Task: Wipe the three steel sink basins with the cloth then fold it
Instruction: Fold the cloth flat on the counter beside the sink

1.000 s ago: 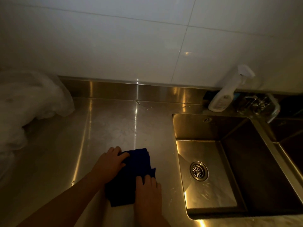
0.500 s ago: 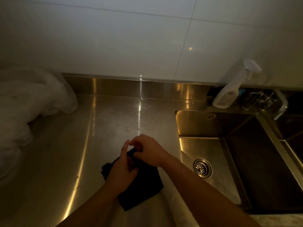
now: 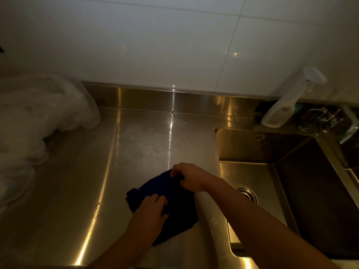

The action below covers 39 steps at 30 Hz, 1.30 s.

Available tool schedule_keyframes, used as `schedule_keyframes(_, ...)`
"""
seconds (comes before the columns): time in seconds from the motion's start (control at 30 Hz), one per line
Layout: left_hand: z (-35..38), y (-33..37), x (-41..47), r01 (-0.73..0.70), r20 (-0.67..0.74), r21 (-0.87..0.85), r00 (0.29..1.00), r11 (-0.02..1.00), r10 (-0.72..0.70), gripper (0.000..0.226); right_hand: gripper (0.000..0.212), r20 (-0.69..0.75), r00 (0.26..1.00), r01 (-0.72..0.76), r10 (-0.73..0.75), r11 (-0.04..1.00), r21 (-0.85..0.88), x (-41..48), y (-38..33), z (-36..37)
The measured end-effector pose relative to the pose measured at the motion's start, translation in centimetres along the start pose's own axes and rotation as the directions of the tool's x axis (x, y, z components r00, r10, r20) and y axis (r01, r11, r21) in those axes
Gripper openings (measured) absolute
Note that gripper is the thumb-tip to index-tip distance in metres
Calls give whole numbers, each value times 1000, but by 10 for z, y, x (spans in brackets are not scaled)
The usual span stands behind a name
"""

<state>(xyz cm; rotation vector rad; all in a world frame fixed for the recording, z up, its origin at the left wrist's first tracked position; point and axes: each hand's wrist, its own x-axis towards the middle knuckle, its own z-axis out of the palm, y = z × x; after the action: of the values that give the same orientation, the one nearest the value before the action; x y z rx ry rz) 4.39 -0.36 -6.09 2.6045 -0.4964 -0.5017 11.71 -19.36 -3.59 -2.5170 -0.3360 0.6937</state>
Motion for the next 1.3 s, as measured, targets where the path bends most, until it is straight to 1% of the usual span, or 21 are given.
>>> schedule_keyframes(0.07,-9,-8,2,42,38,-198,999,979,-35,13,47,83,996,40,-34,997,-65,-7,4,6)
schedule_keyframes(0.13,-18,-15,5,86,88,-344,994,935,-60,20,35,25,999,44,-42,996,-78,-10,5,10)
schedule_keyframes(0.17,-21,-18,7,95,94,-374,994,922,-64,21,28,-10,999,35,-36,998,-61,-10,5,9)
schedule_keyframes(0.27,-31,-26,11,103,9,-443,994,891,-110,19,19,-29,999,29,-30,999,-16,-7,3,-3)
schedule_keyframes(0.37,-41,-31,22,152,-99,-561,964,814,-249,14,15,-35,998,47,-44,995,92,-2,3,-21)
schedule_keyframes(0.4,-45,-31,27,183,-110,-600,945,779,-307,12,16,-53,998,34,-27,990,135,0,2,-24)
schedule_keyframes(0.47,-49,-35,38,260,-88,-654,906,710,-413,11,21,-170,983,-31,72,972,233,8,-3,-25)
schedule_keyframes(0.53,-50,-38,45,332,-34,-646,887,687,-461,14,29,-324,920,-117,219,944,308,13,-9,-20)
schedule_keyframes(0.6,-46,-40,46,367,11,-549,902,751,-433,13,28,-414,852,-206,321,932,299,9,-12,-6)
schedule_keyframes(0.67,-40,-39,44,332,21,-469,930,818,-366,13,30,-418,817,-302,398,912,277,-8,-13,18)
schedule_keyframes(0.77,-34,-38,38,290,19,-446,949,847,-315,17,56,-268,857,-368,440,887,279,-41,-20,70)
schedule_keyframes(0.83,-32,-34,31,267,27,-462,958,846,-287,21,58,-209,882,-325,422,866,379,-54,-23,91)
schedule_keyframes(0.93,-32,-26,17,125,14,-561,990,819,-142,29,56,-215,864,-311,456,818,484,-63,-12,87)
schedule_keyframes(0.97,-33,-23,13,59,-1,-548,997,834,-71,31,59,-245,851,-326,466,832,449,-66,-9,85)
schedule_keyframes(1.0,-35,-18,10,-16,-14,-507,1000,862,11,32,66,-294,845,-332,447,869,367,-68,-8,83)
schedule_keyframes(1.07,-40,-4,10,-170,-54,-430,985,887,163,35,82,-342,892,-254,294,954,159,-68,-16,83)
schedule_keyframes(1.1,-42,3,12,-228,-81,-412,973,882,214,37,82,-328,914,-216,241,970,112,-66,-23,84)
schedule_keyframes(1.13,-44,9,14,-267,-110,-399,964,877,244,39,71,-330,912,-216,243,969,115,-63,-27,84)
schedule_keyframes(1.2,-48,14,17,-308,-158,-366,950,878,268,42,36,-422,856,-241,300,952,190,-62,-27,78)
schedule_keyframes(1.23,-50,13,19,-308,-145,-326,951,894,274,46,27,-460,831,-226,313,945,235,-64,-26,73)
schedule_keyframes(1.3,-50,9,20,-263,-28,-178,965,948,262,70,25,-497,825,-127,269,945,300,-73,-29,64)
